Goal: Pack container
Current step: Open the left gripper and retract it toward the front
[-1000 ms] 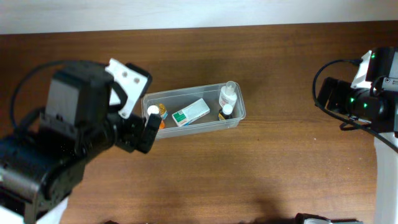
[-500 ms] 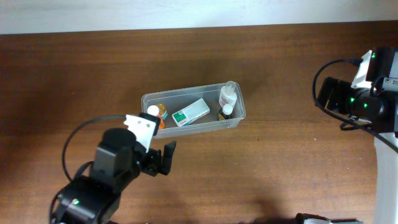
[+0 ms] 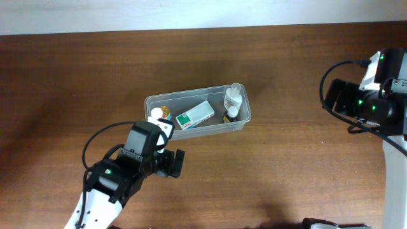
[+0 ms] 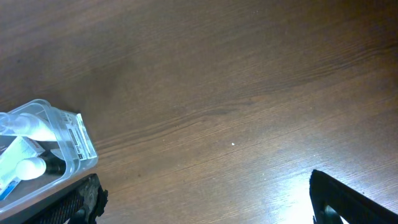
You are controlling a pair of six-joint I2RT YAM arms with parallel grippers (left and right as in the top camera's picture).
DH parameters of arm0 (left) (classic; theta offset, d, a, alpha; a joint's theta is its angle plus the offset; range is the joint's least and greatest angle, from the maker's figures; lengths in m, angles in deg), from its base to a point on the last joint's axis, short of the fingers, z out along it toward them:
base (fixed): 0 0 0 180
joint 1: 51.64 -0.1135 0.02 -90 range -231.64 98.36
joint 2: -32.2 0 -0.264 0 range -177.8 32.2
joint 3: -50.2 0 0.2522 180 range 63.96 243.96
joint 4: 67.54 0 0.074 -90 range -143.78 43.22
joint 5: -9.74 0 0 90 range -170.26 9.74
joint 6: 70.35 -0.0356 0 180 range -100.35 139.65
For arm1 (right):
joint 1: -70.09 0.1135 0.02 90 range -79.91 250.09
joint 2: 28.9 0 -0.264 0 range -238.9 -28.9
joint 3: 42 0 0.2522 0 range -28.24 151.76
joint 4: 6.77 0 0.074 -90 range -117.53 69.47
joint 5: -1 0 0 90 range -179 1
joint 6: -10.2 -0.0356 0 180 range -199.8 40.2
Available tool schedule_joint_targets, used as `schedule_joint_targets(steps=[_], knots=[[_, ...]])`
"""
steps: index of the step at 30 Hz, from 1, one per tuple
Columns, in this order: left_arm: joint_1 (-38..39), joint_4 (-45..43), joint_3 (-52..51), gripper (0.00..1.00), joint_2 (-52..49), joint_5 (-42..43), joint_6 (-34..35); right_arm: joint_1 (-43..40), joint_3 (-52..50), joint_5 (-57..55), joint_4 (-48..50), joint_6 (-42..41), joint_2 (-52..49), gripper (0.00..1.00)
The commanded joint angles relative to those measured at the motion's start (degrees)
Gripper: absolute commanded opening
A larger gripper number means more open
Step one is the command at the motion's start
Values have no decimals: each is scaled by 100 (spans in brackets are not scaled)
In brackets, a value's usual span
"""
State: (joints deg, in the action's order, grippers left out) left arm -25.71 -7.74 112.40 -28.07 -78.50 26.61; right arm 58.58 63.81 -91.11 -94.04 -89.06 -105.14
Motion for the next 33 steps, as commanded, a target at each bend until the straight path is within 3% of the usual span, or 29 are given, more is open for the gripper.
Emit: schedule_joint_targets(steps=[1, 6, 11, 15, 26, 33], knots=[[17, 4, -11, 99, -31, 79, -39, -37, 85, 11, -2, -70, -4, 98], [17, -155, -9, 99, -31, -306, -168, -37, 85, 11, -2, -70, -4, 98], [-4, -920, -31, 99, 188, -304, -1235, -37, 85, 11, -2, -70, -4, 98], [-184, -1399, -201, 99, 780, -302, -1652, -37, 85, 11, -2, -70, -4, 98], [-1731, -3154, -2094, 99, 3167, 640, -1698, -37, 85, 11, -2, -70, -4, 98], [-2076, -3963, -3303, 99, 4358, 772, -1696, -37, 85, 11, -2, -70, -4, 98]])
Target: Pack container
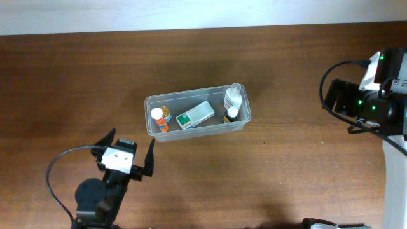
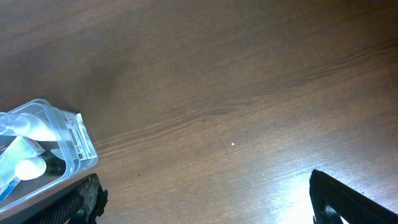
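A clear plastic container [image 1: 152,102] sits mid-table. Inside it lie an orange bottle with a white cap [image 1: 159,118], a green-and-white box [image 1: 194,115] and two white-capped bottles [image 1: 233,98] at its right end. My left gripper [image 1: 127,152] stands open below and left of the container, holding nothing. My right gripper [image 2: 205,202] is open above bare wood far to the right; its wrist view catches only the container's corner [image 2: 71,140].
The brown wooden table [image 1: 286,159] runs to a pale wall along the top edge. My right arm [image 1: 372,102] with its cables occupies the far right side.
My left gripper has moved down and left, away from the container's left end. The orange bottle now lies uncovered in the container. The right arm has not moved.
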You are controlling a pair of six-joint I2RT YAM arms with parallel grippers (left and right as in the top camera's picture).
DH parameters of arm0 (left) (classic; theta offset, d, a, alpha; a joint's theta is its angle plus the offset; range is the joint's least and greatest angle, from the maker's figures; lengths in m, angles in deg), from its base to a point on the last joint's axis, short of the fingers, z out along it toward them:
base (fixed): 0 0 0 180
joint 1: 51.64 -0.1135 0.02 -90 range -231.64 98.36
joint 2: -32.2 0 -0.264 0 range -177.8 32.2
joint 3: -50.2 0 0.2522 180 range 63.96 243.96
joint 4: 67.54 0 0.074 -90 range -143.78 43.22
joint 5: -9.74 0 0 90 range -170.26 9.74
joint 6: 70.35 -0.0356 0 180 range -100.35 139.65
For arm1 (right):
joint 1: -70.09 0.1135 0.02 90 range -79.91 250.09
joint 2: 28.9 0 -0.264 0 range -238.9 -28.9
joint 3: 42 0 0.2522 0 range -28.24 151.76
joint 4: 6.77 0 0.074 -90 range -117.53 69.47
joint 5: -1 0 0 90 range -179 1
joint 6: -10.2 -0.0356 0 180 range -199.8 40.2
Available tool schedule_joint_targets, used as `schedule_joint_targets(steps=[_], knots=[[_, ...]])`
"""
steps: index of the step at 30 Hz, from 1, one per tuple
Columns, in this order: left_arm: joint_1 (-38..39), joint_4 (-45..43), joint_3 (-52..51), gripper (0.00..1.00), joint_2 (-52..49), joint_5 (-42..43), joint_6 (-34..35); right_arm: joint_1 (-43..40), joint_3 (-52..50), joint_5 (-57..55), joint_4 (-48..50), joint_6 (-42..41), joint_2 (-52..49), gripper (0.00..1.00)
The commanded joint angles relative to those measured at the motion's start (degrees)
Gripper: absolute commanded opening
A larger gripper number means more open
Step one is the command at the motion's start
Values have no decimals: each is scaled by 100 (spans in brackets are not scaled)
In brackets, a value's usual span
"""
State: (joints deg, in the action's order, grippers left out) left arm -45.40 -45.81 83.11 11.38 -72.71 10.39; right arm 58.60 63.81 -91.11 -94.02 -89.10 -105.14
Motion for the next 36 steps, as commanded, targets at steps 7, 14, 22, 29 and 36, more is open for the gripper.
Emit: schedule_joint_targets(steps=[7, 14, 22, 29, 36], knots=[[-501, -302, -957, 99, 1292, 195, -74, -39, 85, 11, -4, -66, -4, 98], [-658, -452, -1344, 99, 1794, 190, -74, -39, 85, 11, -4, -66, -4, 98], [-914, -494, -1679, 100, 2055, 188, -76, -39, 85, 11, -4, -66, -4, 98], [-1143, -103, -1731, 99, 2055, 168, -72, -39, 85, 11, -4, -66, -4, 98], [-1145, -129, -1731, 99, 2055, 170, -72, -39, 85, 11, -4, -66, -4, 98]])
